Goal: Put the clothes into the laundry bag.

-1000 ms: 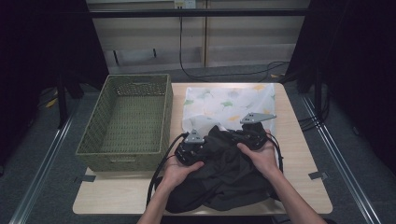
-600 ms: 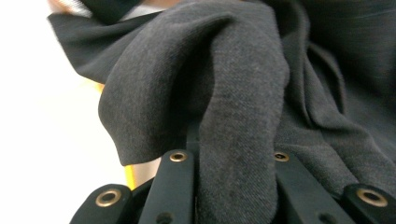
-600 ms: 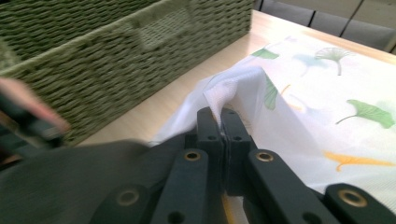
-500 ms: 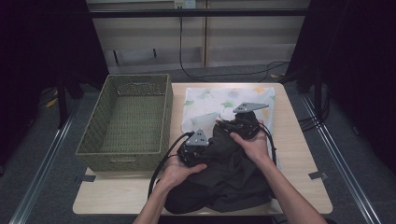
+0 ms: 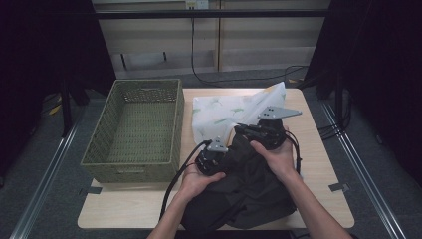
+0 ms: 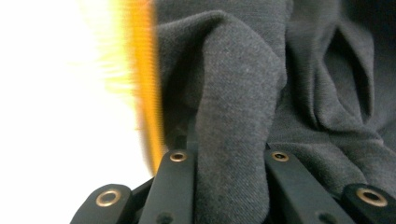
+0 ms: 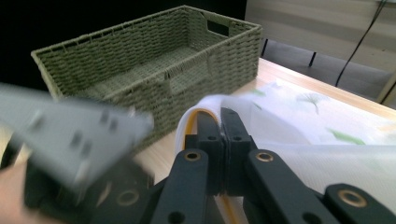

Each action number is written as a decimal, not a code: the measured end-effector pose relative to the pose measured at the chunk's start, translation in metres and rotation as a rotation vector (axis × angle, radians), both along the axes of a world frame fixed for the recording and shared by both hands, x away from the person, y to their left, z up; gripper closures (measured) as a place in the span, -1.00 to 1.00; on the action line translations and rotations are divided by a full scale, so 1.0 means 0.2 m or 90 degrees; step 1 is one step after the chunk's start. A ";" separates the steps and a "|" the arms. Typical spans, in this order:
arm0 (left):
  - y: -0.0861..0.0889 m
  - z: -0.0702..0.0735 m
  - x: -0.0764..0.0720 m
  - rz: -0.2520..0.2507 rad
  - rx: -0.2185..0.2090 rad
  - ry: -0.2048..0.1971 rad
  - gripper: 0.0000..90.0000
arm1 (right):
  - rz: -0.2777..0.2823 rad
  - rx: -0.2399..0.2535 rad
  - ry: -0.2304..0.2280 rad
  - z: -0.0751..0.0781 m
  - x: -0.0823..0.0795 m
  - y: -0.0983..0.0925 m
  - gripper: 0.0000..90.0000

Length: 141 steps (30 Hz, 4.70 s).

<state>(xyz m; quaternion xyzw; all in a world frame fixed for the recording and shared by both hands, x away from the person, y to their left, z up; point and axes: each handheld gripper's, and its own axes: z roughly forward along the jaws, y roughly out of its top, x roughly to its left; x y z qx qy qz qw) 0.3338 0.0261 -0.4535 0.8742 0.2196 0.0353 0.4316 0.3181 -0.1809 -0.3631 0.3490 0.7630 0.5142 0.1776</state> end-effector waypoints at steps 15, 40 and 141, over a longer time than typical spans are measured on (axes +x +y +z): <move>0.04 -0.09 0.09 0.140 0.053 -0.038 0.74 | -0.015 -0.082 0.061 -0.21 -0.11 -0.12 0.98; 0.28 0.15 -0.11 0.118 -0.111 -0.039 -0.52 | -0.083 -0.021 0.059 -0.22 -0.12 -0.44 0.41; 0.21 0.01 -0.03 0.208 -0.101 -0.073 0.63 | 0.035 -0.054 0.054 -0.13 -0.30 -0.18 1.00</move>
